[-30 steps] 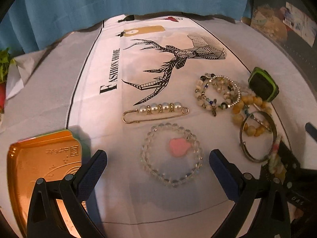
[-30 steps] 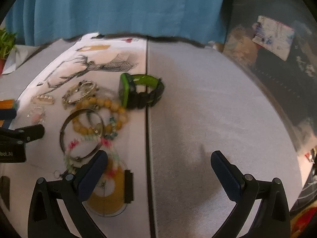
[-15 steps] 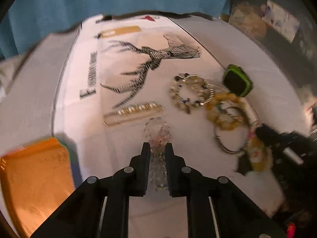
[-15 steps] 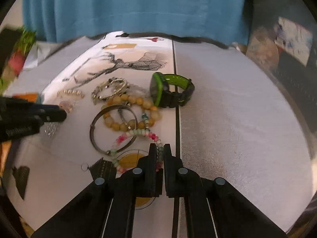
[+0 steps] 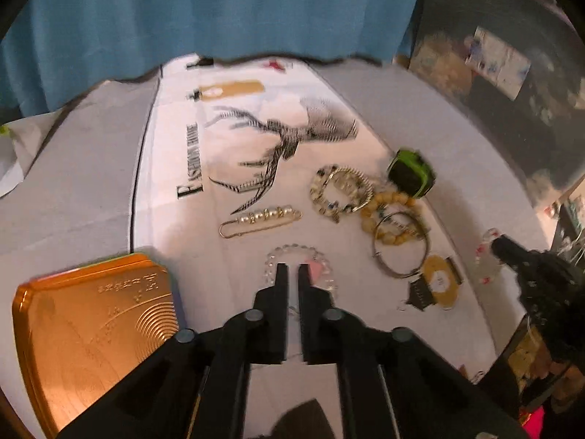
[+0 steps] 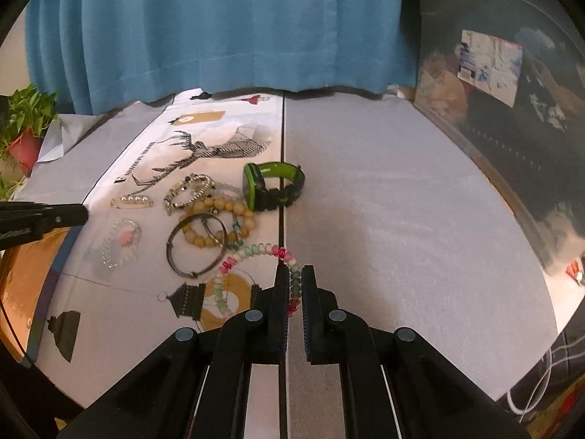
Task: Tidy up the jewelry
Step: 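Carry both held bracelets over the copper tray with both tools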
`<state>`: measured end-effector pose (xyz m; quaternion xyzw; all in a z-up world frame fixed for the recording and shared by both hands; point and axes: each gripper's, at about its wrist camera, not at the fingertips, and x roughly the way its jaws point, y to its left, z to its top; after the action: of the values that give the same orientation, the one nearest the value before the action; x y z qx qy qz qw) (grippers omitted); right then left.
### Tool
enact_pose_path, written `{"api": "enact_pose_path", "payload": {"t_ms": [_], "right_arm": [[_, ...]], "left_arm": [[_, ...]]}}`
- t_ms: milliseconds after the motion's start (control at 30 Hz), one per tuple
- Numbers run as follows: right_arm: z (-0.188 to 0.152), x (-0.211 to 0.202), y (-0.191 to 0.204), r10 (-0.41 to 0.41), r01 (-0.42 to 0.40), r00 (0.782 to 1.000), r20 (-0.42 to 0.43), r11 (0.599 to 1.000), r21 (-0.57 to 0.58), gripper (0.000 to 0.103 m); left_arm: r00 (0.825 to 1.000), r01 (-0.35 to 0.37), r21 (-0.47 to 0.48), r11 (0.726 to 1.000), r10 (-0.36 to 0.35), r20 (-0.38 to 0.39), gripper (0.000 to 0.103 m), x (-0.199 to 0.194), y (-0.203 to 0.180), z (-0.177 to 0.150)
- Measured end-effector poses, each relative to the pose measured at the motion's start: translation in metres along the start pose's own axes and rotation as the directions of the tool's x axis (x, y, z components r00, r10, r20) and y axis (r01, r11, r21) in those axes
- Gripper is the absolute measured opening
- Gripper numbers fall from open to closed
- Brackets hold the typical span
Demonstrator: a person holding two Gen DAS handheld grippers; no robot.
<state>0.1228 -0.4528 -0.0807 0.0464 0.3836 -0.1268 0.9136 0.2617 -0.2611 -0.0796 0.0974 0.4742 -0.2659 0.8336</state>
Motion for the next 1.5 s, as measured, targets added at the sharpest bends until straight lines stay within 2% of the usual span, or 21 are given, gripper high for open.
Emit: {"api": "enact_pose_path", "payload": {"t_ms": [67,167,233,267,300,333,367,500,633,800,1000,1200,1500], "right_arm": [[-0.002,0.003,-0.004,-0.002,0.002,1.000,-0.003,1.000,0.008,0.007],[-0.004,0.010,-0.011,-0.005,0.006,1.000,-0.015,0.999,0.032,0.007],[-0.004,0.016,-0.016,-0.006,0.008,1.000,-0.026,0.999,0.049,0.008],[-0.004,0.018,-0.018,-0.007,0.008,1.000,-0.030,0.999,0.053,0.008],[-0.004,0.021,-0.020,-0.008,0.010,0.999,-0.033,0.998,0.056,0.008],[-0.004,0.024,-0.021,-0.009,0.011,0.999,-0.036,0.998,0.058,0.008],[-0.005,0.026,-0.022,-0.007,0.010,0.999,-0.038,0.998,0.060,0.008],[-0.009,0.031,-0.024,0.015,-0.010,0.998,-0.057,0.996,0.087,0.008],[-0.007,0.014,-0.024,0.019,-0.015,0.999,-0.035,0.994,0.104,0.007],[0.006,-0.026,-0.014,0.029,-0.032,0.999,0.038,0.996,0.079,0.007],[0.011,-0.090,0.019,0.090,-0.092,0.989,0.115,0.996,0.009,0.007],[-0.027,-0.129,0.072,0.175,-0.170,0.982,0.075,0.982,-0.077,0.007],[-0.105,-0.165,0.154,0.294,-0.301,0.954,-0.063,0.930,-0.210,0.007]], "left_arm": [[1.000,-0.007,0.009,1.000,0.007,-0.029,0.019,0.012,0.002,0.003],[0.996,-0.040,0.011,0.999,0.040,-0.077,0.028,0.032,0.008,0.004],[0.994,-0.043,0.009,0.999,0.044,-0.104,0.028,0.040,0.011,0.001],[0.996,-0.039,0.015,0.999,0.040,-0.076,0.029,0.039,0.010,-0.001],[0.996,-0.033,0.028,0.999,0.035,-0.079,0.027,0.040,0.009,-0.003],[0.996,-0.048,0.045,0.998,0.051,-0.067,0.011,0.040,0.007,-0.005],[0.996,-0.053,0.071,0.996,0.057,-0.063,0.005,0.041,0.003,-0.005],[0.998,-0.014,0.066,0.998,0.018,-0.059,0.005,0.033,-0.006,-0.008],[0.999,0.033,0.026,0.999,-0.034,0.017,0.005,-0.009,-0.012,-0.008],[0.986,0.055,0.014,0.998,-0.057,0.156,0.005,-0.086,-0.013,-0.020],[0.969,0.041,-0.048,0.998,-0.028,0.245,0.005,-0.166,0.003,-0.060],[0.963,0.020,-0.103,0.995,0.008,0.268,0.005,-0.222,0.023,-0.125],[0.963,0.004,-0.237,0.971,0.060,0.263,0.005,-0.268,0.059,-0.225]]}}
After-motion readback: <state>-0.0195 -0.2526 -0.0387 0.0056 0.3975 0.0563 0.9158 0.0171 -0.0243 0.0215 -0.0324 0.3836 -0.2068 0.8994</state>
